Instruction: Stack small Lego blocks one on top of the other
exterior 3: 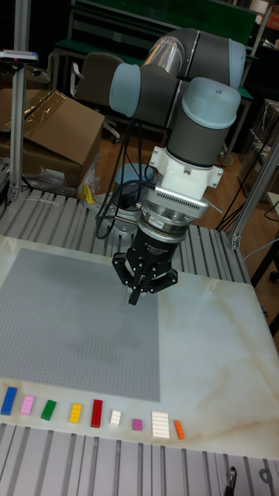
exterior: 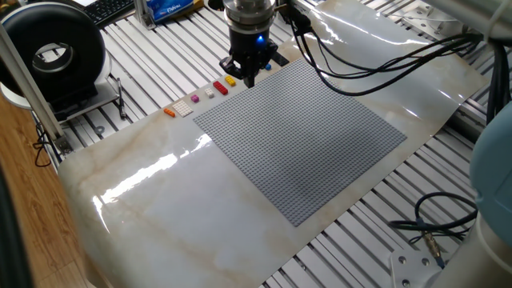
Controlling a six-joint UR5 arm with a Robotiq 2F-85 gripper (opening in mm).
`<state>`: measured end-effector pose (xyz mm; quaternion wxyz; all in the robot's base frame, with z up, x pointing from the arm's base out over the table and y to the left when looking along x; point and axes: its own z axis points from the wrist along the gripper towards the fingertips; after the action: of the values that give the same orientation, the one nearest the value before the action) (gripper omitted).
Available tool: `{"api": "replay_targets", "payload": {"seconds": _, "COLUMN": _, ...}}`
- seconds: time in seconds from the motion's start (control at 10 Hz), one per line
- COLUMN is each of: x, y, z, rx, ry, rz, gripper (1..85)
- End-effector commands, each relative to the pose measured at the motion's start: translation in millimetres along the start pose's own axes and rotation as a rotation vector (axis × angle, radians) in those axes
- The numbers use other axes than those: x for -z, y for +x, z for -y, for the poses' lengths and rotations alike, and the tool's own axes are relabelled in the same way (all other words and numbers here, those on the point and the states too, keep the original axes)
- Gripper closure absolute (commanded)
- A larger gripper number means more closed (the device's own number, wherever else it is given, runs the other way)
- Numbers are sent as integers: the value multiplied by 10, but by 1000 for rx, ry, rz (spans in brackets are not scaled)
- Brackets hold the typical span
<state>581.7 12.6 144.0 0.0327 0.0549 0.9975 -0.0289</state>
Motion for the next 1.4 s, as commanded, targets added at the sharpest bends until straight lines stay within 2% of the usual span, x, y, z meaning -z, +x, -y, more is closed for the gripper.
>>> {"api": "replay_targets", "payload": {"seconds": 0.0, "x": 8, "y": -42, "z": 38, "rx": 45, "ry": 10, "rz": 16, "gripper": 847}}
{"api": "replay_targets", "payload": {"seconds": 0.2, "x": 7, "y": -108, "z": 138, "rx": 103, "ry": 42, "rz": 42, "gripper": 847}}
{"api": "replay_targets", "payload": {"seconds": 0.4, "x": -11, "y": -151, "z": 155, "rx": 154, "ry": 55, "rz": 54, "gripper": 847}}
{"api": "replay_targets", "payload": {"seconds": 0.8, "x": 29, "y": -139, "z": 299, "rx": 237, "ry": 97, "rz": 47, "gripper": 847}}
{"api": "replay_targets", "payload": {"seconds": 1.0, "x": 20, "y": -157, "z": 327, "rx": 247, "ry": 99, "rz": 60, "gripper": 847}}
{"api": "replay_targets", "payload": {"seconds": 1.3, "x": 29, "y": -145, "z": 284, "rx": 224, "ry": 98, "rz": 46, "gripper": 847}}
